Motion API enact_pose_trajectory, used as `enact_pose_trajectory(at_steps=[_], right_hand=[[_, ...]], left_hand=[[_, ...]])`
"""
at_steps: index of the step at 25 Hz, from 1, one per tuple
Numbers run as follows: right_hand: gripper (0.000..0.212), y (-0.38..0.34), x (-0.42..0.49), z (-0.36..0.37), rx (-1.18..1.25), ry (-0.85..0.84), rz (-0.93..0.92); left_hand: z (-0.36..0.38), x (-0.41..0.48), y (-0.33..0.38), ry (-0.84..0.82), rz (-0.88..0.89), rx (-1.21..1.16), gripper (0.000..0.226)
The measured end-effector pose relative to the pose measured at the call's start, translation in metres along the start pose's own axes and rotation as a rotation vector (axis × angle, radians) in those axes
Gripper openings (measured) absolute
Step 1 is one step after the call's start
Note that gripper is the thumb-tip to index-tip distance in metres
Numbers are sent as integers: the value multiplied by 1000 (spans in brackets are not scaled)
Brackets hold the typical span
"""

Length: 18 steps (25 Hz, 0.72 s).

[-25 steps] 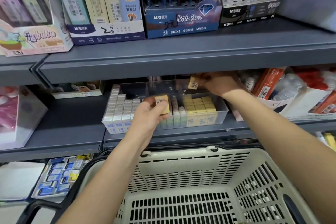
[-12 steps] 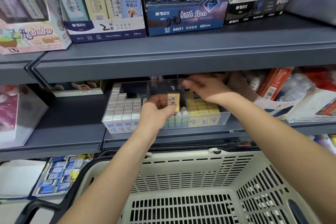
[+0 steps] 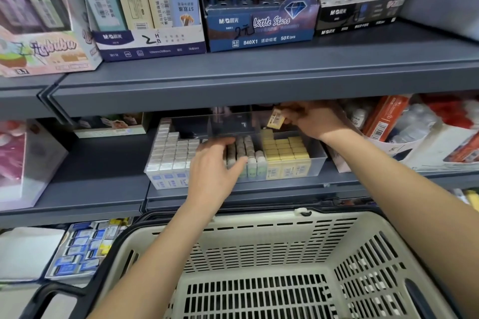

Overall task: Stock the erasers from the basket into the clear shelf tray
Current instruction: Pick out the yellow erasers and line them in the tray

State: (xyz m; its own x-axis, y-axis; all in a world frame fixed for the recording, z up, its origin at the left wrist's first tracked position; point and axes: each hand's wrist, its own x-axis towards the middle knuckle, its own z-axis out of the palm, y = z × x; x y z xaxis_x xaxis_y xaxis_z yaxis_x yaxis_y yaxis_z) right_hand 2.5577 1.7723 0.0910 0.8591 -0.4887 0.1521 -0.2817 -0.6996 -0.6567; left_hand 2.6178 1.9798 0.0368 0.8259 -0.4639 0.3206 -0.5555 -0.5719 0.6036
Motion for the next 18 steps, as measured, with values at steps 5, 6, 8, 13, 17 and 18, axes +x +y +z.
enact_pose_trajectory(at_steps=[5, 6, 8, 13, 17, 18], right_hand=[[24, 10, 25, 23, -104, -30, -30], [24, 14, 30, 30, -154, -73, -37], [22, 21, 38, 42, -222, -152, -25], [28, 26, 49, 44, -282, -299, 14], [31, 19, 24, 32, -243, -188, -26], [31, 17, 11, 28, -205, -152, -33]], left_hand=[[9, -7, -10, -45, 49, 227, 43], [10, -7, -12, -34, 55, 217, 41], [12, -8, -13, -11, 73, 206, 38], [11, -9, -12, -25, 84, 191, 34], [-1, -20, -9, -41, 133, -11, 31], [-6, -27, -8, -47, 150, -82, 30]])
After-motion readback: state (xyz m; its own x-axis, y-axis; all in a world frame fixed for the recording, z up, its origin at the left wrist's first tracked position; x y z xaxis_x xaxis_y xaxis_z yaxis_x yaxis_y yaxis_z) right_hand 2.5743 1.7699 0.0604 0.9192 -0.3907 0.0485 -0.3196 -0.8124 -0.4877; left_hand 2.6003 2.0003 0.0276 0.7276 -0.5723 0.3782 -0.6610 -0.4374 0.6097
